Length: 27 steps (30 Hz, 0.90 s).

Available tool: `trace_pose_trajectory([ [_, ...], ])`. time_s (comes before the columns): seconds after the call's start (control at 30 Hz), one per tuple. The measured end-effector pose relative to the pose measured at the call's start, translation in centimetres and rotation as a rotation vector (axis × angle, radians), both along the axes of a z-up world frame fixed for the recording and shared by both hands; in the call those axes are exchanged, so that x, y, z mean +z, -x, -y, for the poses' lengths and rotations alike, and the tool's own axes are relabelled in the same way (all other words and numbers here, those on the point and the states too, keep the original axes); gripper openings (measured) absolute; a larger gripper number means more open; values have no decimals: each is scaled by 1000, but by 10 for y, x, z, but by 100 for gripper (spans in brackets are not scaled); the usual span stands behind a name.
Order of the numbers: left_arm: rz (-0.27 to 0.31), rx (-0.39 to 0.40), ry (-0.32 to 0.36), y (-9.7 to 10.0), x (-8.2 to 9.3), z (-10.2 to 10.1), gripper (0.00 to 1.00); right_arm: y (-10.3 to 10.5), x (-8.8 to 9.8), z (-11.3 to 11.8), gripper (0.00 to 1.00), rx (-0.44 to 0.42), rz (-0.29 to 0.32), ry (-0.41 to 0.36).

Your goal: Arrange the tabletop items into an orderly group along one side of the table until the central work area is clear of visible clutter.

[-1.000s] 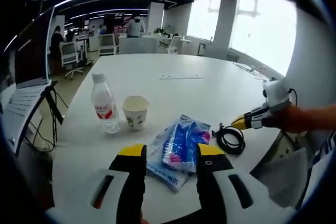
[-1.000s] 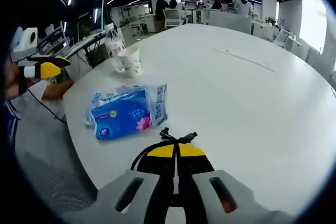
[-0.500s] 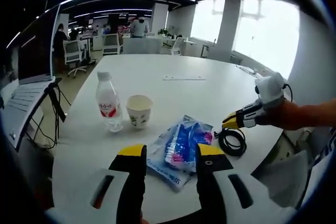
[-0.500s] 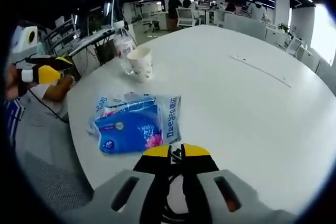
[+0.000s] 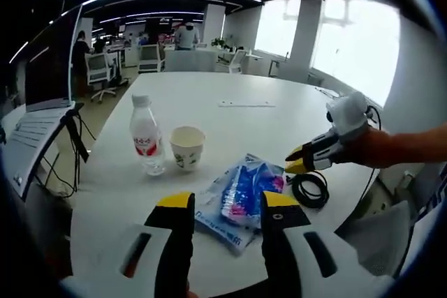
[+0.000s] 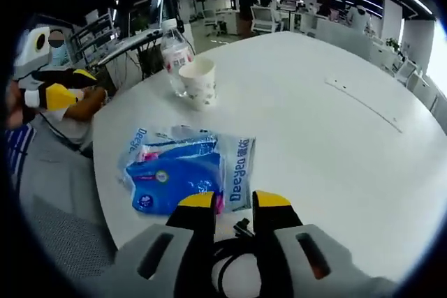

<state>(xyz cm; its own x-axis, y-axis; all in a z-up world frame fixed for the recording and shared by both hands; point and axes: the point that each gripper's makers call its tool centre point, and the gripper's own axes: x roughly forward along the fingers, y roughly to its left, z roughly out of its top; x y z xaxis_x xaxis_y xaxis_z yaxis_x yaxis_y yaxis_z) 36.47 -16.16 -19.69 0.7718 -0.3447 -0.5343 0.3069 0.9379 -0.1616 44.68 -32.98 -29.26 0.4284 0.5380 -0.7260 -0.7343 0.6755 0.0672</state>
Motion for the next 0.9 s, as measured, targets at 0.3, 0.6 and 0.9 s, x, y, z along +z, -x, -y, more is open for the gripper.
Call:
trace_pose_trajectory([
  [0.3,-3,1,-1,3,1,-2,36,-7,-7,-23,26,89,-19,21],
  [0.6,1,19,-9,3,5,-12,36,-14,-9,-45,27,200,-27,22],
  [0.9,-2,27,-11,5,5,-16,36,-9,-16,-50,31,379,-15,125],
])
